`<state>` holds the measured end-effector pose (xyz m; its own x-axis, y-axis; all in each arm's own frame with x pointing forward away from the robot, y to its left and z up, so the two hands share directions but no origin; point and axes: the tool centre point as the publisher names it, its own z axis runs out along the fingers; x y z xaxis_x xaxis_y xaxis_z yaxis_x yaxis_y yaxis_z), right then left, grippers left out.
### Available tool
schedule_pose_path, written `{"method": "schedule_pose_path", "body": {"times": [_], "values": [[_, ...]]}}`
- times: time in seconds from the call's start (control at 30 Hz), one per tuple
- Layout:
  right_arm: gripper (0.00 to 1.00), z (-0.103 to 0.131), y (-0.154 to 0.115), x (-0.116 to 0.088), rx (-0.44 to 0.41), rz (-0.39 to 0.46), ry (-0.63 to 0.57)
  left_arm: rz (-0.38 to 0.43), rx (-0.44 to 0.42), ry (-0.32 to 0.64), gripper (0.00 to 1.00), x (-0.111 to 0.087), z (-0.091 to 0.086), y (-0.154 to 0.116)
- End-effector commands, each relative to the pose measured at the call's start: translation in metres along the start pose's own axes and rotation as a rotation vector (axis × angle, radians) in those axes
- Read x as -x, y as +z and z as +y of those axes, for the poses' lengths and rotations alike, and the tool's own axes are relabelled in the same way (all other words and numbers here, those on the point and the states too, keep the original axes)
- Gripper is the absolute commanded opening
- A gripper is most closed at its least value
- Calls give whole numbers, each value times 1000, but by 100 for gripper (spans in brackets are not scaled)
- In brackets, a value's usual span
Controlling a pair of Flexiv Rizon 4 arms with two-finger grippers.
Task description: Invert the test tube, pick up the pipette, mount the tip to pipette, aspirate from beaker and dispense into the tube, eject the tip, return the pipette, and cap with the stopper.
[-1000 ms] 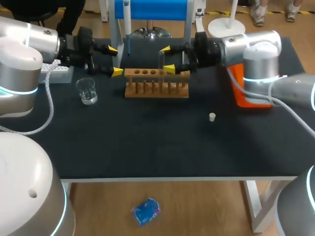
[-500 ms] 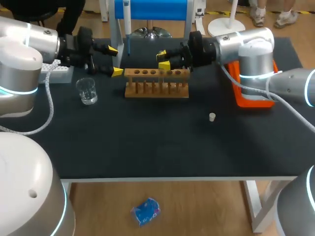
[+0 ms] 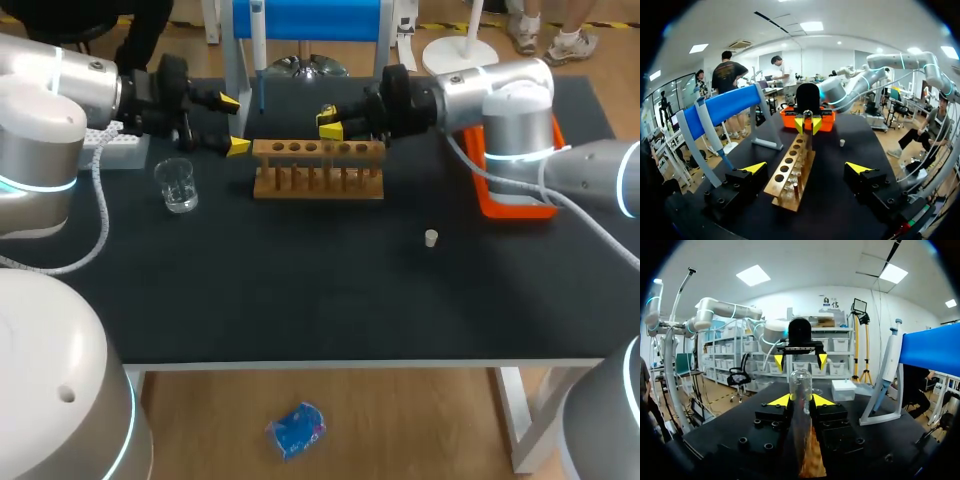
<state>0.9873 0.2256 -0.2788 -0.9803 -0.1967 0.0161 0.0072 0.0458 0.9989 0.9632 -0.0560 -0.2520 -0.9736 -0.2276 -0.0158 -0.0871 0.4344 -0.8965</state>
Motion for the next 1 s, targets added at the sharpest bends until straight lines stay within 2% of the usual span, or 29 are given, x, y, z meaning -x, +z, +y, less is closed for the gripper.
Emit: {"method": "schedule_pose_path", "body": {"times": [0.03,1.0], "values": [[1,-2,0,0,5,0,1,3,2,-1,100,1,0,0],[0,15,-7,-10,14,-4,-16,3,2,-1,100,1,0,0]]}}
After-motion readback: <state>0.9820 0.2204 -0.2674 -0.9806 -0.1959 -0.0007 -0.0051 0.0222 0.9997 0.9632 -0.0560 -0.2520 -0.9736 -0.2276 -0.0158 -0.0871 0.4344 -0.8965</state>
